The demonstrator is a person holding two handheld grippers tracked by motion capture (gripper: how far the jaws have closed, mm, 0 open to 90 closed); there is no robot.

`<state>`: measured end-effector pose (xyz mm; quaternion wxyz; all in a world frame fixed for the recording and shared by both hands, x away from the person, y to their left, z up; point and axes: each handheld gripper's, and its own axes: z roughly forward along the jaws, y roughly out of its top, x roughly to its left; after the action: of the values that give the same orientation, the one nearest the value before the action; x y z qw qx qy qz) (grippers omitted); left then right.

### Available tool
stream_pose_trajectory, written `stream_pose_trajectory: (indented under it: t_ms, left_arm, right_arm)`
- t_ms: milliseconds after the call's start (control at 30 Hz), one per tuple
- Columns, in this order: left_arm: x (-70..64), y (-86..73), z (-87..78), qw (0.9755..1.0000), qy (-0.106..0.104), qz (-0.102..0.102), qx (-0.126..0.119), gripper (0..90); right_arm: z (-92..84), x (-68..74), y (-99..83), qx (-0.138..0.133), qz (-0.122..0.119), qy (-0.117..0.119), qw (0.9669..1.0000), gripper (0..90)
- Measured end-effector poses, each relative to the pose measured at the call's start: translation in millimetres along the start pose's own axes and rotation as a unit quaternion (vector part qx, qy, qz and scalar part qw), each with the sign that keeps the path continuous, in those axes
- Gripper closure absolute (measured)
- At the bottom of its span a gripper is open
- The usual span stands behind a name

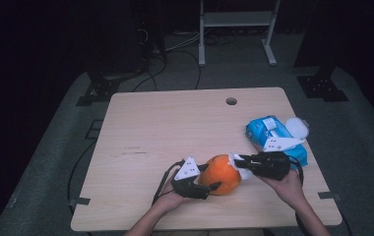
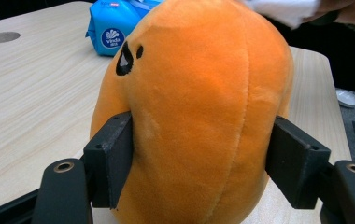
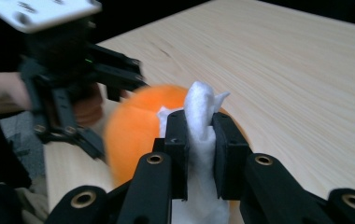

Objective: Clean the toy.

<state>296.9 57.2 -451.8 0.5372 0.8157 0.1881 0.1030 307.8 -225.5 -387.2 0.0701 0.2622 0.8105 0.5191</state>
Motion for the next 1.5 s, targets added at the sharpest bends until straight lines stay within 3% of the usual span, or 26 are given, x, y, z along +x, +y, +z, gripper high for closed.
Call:
stream_pose_trajectory:
  t_ms: [100,233,533,667,833,900,1033,1133,1200,1300,1433,1500]
  left_arm:
    - [-2.1,0.2,1.7,1.0,-0.001,0.003,0.0,29.8]
    - [-2.2,-0.3,1.1,1.0,-0.003,0.005,0.002,29.8]
    - [-3.9,0.1,3.3,1.0,-0.004,0.006,-0.001,29.9]
    - [-3.4,1.1,3.9,1.0,-0.003,0.005,0.0,30.0]
    - [-1.9,2.0,4.0,1.0,-0.001,-0.001,0.0,29.9]
    - [-2.0,2.7,4.6,1.0,0.001,-0.005,0.001,29.7]
    - [-0.8,2.2,3.6,1.0,-0.001,-0.007,0.0,29.6]
    - [-0.9,3.2,4.1,1.0,-0.002,-0.006,-0.003,29.4]
    - [-1.2,3.7,4.7,1.0,-0.005,-0.002,-0.005,27.9]
    - [-0.3,5.7,4.9,0.9999,-0.007,-0.003,-0.007,20.1]
    - [3.5,3.3,6.2,0.9998,-0.005,-0.015,-0.006,11.1]
    - [2.9,0.6,9.6,1.0,-0.006,-0.006,-0.001,9.4]
  right_arm:
    - [4.8,13.9,7.0,-0.002,-0.02,0.023,0.9995,77.3]
    - [11.7,25.2,10.5,0.009,-0.053,0.012,0.9985,77.3]
    - [0.8,-0.3,-2.4,0.017,-0.035,-0.041,0.9984,77.2]
    - [0.0,-2.0,-3.8,0.013,-0.027,-0.038,0.9988,77.3]
    - [4.7,14.4,4.5,0.011,-0.047,-0.032,0.9983,77.2]
    - [9.1,22.2,8.0,0.007,-0.053,-0.011,0.9985,77.3]
    - [15.9,33.6,12.8,0.019,-0.088,-0.024,0.9957,77.3]
    - [11.5,25.2,11.6,0.02,-0.09,-0.054,0.9943,77.2]
    - [9.1,16.8,7.1,0.017,-0.07,-0.053,0.996,77.2]
    - [8.3,11.3,2.7,0.017,-0.061,-0.053,0.9966,77.2]
    - [7.7,10.9,2.7,0.017,-0.063,-0.056,0.9963,77.2]
    - [8.1,10.5,2.3,0.015,-0.058,-0.052,0.9969,77.1]
